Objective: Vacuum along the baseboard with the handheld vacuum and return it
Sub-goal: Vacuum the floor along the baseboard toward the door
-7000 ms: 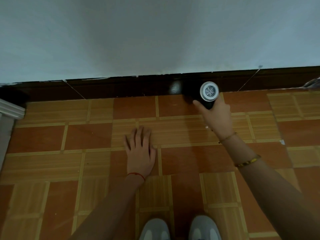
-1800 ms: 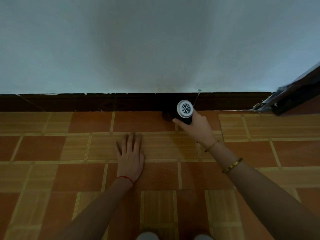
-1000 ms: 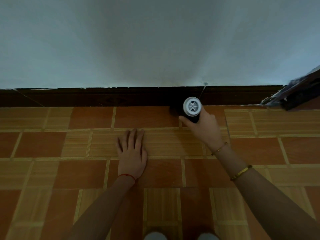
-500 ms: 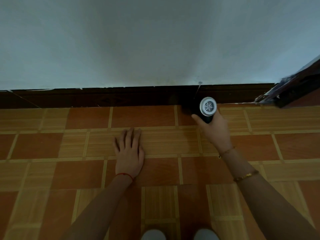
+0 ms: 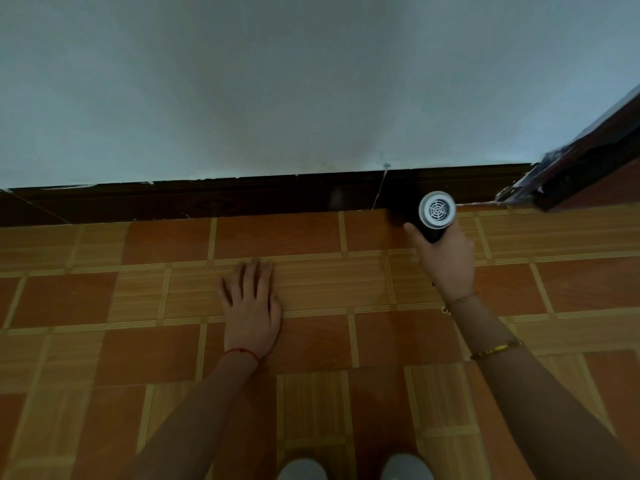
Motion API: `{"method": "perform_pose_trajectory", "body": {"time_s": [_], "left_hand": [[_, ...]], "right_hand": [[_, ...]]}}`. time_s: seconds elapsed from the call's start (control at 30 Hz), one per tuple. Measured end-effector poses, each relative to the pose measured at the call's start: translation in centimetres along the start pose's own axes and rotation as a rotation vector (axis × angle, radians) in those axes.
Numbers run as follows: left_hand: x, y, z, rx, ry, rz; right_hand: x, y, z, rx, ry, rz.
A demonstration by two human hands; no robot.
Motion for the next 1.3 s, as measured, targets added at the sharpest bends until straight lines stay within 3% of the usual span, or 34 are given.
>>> {"method": "perform_pose_trajectory", "body": {"time_s": [0.3, 0.57, 1.0, 1.3], "left_hand": [[0.0, 0.0, 0.1, 0.01, -0.005, 0.001], [0.0, -0.2, 0.2, 0.002, 0.002, -0.007], [-0.1, 0.0, 0.2, 0.003, -0.002, 0.001], [-0.2, 0.1, 0.1, -0.008, 0.009, 0.009]], "right_hand": [[2.3, -3.2, 5.2, 0.016, 0.197, 0.118], [1.6, -1.6, 1.8, -0.019, 0.078, -0.014], [5.4, -8.9, 13.1, 0.019, 0.412, 0.213], [3.2, -6.9, 7.9, -0.062, 0.321, 0.173]]}}
Point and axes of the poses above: each hand's wrist, its own x-axis away from the middle knuckle, its own y-axis out of the back of the hand, z = x × y, the point moved 5 cm from there along -x, towards the middle knuckle, and after that the axes turned 9 degrees about x, right-handed, at the moved point
